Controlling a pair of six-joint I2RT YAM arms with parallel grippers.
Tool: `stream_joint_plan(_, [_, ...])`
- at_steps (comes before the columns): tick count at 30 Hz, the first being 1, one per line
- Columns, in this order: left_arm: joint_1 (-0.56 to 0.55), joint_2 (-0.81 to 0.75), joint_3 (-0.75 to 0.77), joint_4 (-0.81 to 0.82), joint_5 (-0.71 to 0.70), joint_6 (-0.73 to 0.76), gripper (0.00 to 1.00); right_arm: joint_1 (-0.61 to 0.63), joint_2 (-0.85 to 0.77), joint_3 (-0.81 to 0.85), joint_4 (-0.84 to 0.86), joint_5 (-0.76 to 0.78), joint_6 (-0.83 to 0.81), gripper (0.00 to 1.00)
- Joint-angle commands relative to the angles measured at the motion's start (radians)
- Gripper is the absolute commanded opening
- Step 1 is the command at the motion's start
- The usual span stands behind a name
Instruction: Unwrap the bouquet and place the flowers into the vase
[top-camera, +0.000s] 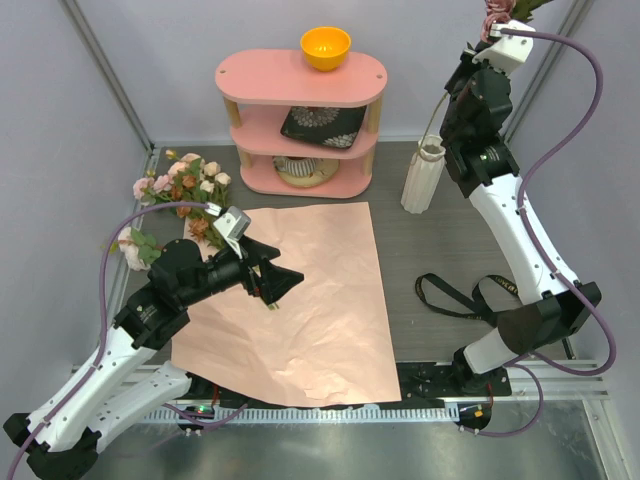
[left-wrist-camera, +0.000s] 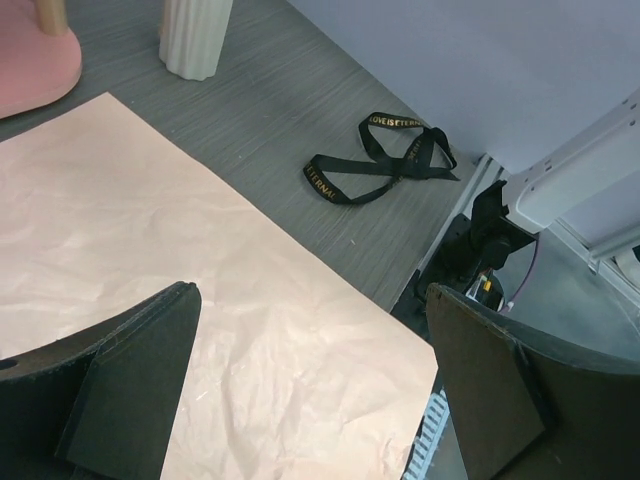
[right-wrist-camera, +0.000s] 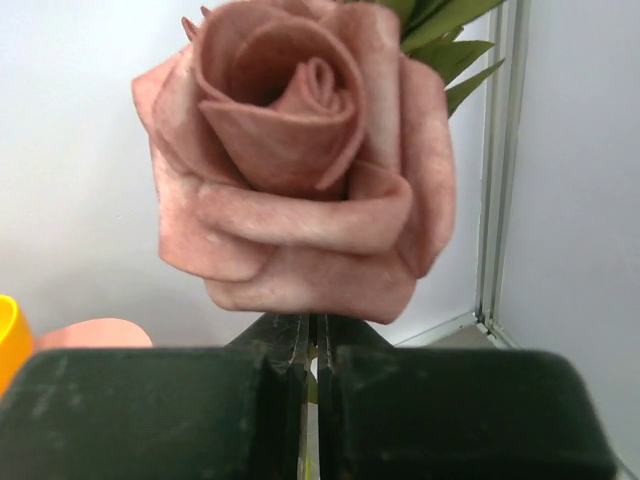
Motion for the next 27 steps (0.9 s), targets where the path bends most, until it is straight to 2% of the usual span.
stream_joint_plan(1, [-0.002,-0.021,0.047,-0.005,-0.020,0.028,1.00,-0.019,0.023,0.070,0.118,-0.055,-0.089,0.01])
stream_joint_plan(6, [-0.002,-0.002,0.050,-0.014,-0.016,0.029,1.00,-0.036,0.033,-0.001,0.202,-0.150,-0.149,0.01])
stream_joint_plan(19, [-0.002,-0.002,0.053,-0.038,-0.042,0.006,1.00,-0.062,0.060,-0.137,0.426,-0.270,-0.264,0.01])
stream_joint_plan(27, [0.000,-0.016,0.069,-0.072,-0.077,-0.003,1.00,-0.074,0.040,-0.317,0.526,-0.307,-0.218,0.01])
